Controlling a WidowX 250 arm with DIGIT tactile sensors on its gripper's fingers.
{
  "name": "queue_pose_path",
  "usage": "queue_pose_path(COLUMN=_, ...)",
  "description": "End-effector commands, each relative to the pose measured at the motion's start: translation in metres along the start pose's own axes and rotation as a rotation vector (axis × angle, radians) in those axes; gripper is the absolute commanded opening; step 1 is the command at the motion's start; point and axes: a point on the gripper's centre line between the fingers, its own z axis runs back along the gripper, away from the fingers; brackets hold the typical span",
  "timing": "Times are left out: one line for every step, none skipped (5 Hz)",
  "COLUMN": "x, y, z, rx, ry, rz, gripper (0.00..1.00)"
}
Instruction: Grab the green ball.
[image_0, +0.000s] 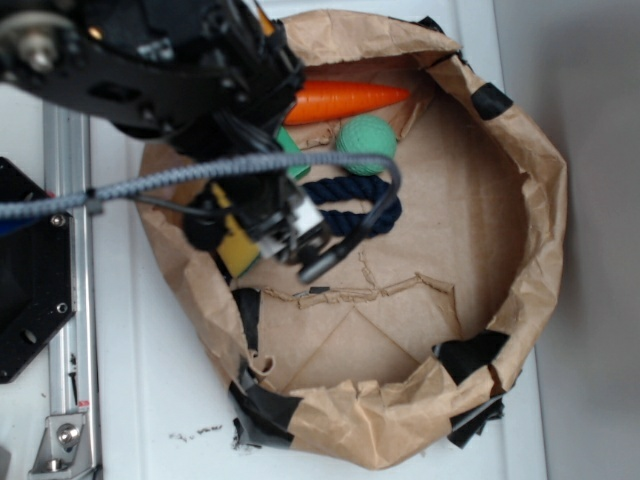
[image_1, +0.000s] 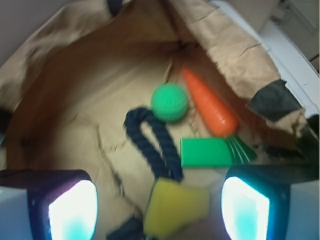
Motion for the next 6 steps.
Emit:
queue_pose_path(x=0.033, y=0.02, z=-0.034, rx=0.07, ry=-0.06, rz=0.121, gripper=1.0)
queue_pose_path(x=0.045, y=0.026, z=-0.048, rx=0.098, ry=-0.061, rz=0.134, gripper=1.0)
queue_pose_path(x=0.057, y=0.027, z=-0.066, rx=0.115, ry=-0.04, rz=0.124, gripper=1.0)
queue_pose_path(x=0.063, y=0.019, z=-0.087, rx=0.146, ry=0.004, rz=0.066, gripper=1.0)
queue_pose_path(x=0.059, y=0.014, z=-0.107, rx=0.193, ry=0.057, rz=0.013, gripper=1.0)
queue_pose_path(x=0.055, y=0.01, z=-0.114, rx=0.215, ry=0.076, rz=-0.008, gripper=0.0)
